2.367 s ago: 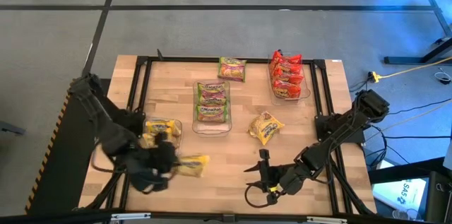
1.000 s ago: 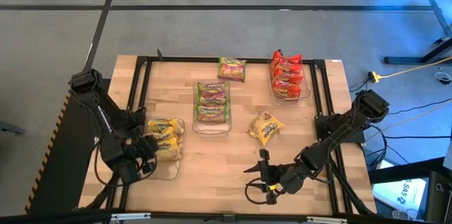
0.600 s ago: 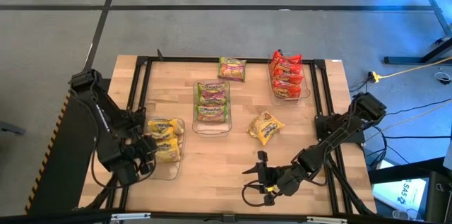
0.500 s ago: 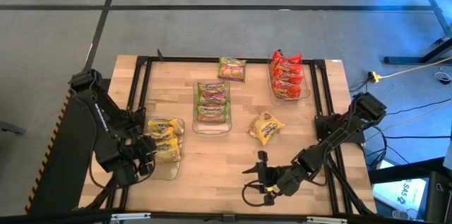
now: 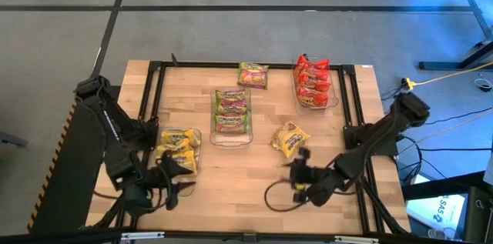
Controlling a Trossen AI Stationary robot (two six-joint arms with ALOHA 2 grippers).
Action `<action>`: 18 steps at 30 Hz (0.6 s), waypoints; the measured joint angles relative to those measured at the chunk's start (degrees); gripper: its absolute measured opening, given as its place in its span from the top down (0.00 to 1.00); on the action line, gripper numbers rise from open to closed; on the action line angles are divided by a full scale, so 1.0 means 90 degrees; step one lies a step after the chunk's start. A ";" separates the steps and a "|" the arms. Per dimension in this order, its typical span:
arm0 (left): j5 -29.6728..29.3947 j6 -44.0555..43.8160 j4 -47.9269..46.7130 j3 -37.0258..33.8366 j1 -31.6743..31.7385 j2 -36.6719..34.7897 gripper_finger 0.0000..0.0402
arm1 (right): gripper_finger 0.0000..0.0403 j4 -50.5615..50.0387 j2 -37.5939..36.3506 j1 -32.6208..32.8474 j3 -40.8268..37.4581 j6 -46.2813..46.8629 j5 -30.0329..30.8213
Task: Sort Maruchan noodles
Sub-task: Put the yellow noodle pack into the bottom left transparent bin
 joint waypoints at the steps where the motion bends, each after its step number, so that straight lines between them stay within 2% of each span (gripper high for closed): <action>1: 0.0000 0.0355 0.0422 -0.0059 0.0099 0.0014 0.58 | 0.58 -0.0514 -0.0121 -0.0015 0.0000 0.0295 0.0142; 5: 0.0013 0.1572 0.1834 -0.0261 0.0594 0.0214 0.58 | 0.58 -0.2370 -0.0263 -0.0295 -0.0004 0.1494 0.0580; 7: 0.0119 0.2007 0.2415 -0.0318 0.0865 0.0345 0.58 | 0.58 -0.2792 -0.0251 -0.0536 -0.0121 0.1991 0.0600; 10: 0.0299 0.2376 0.2913 -0.0350 0.1215 0.0612 0.58 | 0.58 -0.2569 -0.0221 -0.0960 -0.0493 0.2541 0.0508; 15: 0.0470 0.2711 0.3530 -0.0350 0.1644 0.1150 0.58 | 0.58 -0.1098 -0.0222 -0.1619 -0.1159 0.3167 0.0384; 18: 0.0881 0.2749 0.3756 -0.0350 0.1881 0.1441 0.58 | 0.58 -0.0467 -0.0222 -0.1929 -0.1344 0.3234 0.0431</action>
